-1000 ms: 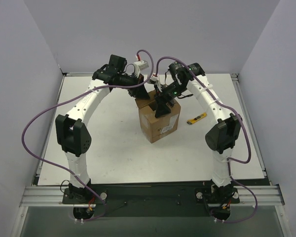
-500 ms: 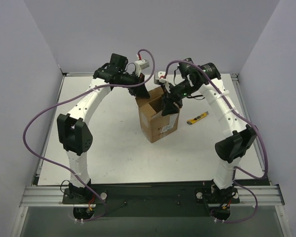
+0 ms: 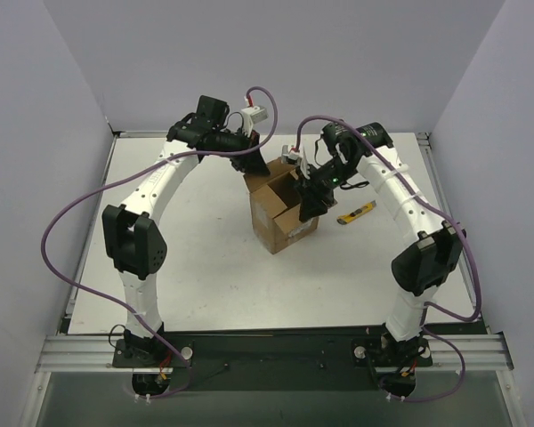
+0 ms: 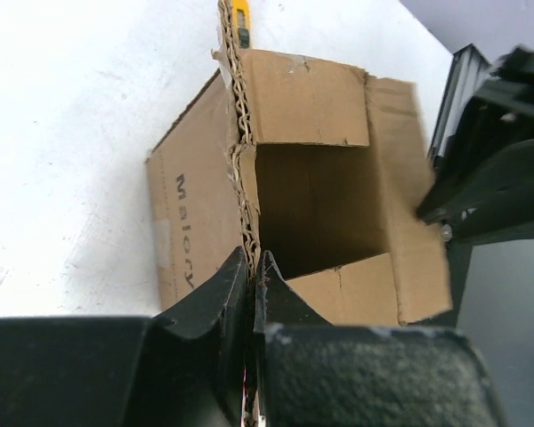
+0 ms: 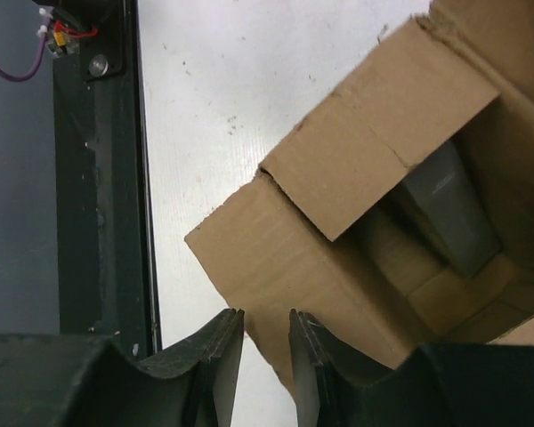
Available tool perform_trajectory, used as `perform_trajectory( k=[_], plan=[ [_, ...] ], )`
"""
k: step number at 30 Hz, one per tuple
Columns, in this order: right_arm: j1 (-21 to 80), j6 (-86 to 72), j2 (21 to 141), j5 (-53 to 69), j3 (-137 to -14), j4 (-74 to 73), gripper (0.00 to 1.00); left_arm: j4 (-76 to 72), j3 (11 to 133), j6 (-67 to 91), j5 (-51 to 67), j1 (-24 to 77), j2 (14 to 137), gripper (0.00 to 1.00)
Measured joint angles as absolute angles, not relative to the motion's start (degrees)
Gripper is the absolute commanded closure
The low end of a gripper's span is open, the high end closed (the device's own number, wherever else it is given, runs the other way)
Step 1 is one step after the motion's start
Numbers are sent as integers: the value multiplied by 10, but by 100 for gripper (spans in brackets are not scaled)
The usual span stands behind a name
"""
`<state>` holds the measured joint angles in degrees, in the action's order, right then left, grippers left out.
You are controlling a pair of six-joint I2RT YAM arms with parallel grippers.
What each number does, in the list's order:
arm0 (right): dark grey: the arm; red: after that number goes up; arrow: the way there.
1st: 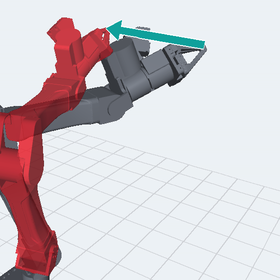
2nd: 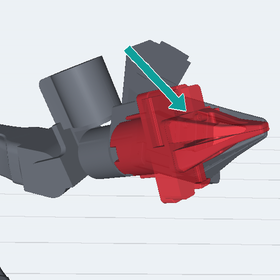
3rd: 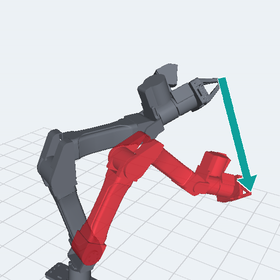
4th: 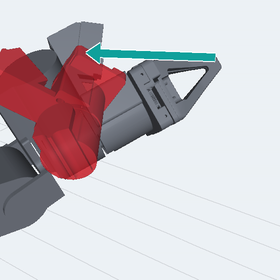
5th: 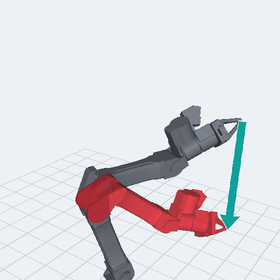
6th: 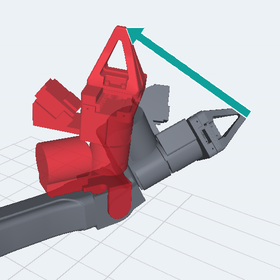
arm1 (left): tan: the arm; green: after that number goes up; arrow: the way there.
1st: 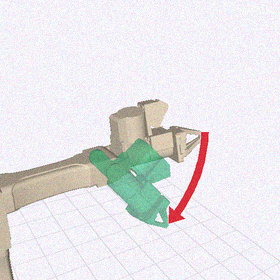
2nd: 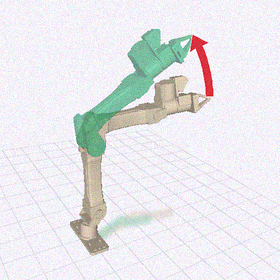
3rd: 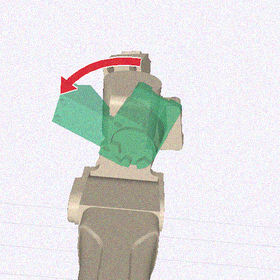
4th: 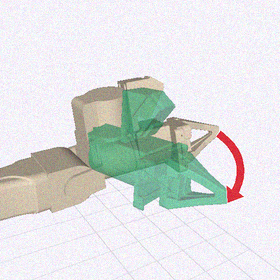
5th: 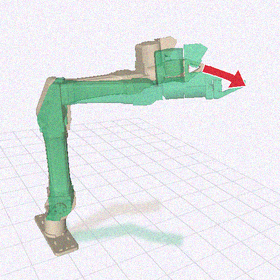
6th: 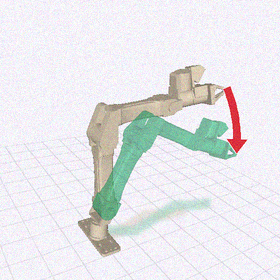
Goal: Unpack the express box
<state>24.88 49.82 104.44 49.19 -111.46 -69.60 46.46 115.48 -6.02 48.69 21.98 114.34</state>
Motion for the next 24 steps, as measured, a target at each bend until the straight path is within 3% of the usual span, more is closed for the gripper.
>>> perform_trajectory(
  k=[8,16,24],
  plan=[
    [249,448,1040,458,-1036,-658,77,372,1093,38,571,207,1139,100],
    [256,390,1040,411,-1035,-621,77,-84,835,483,708,145,1133,100],
    [265,343,1040,378,-1033,-604,77,-203,814,624,728,145,1154,100]
  ],
)
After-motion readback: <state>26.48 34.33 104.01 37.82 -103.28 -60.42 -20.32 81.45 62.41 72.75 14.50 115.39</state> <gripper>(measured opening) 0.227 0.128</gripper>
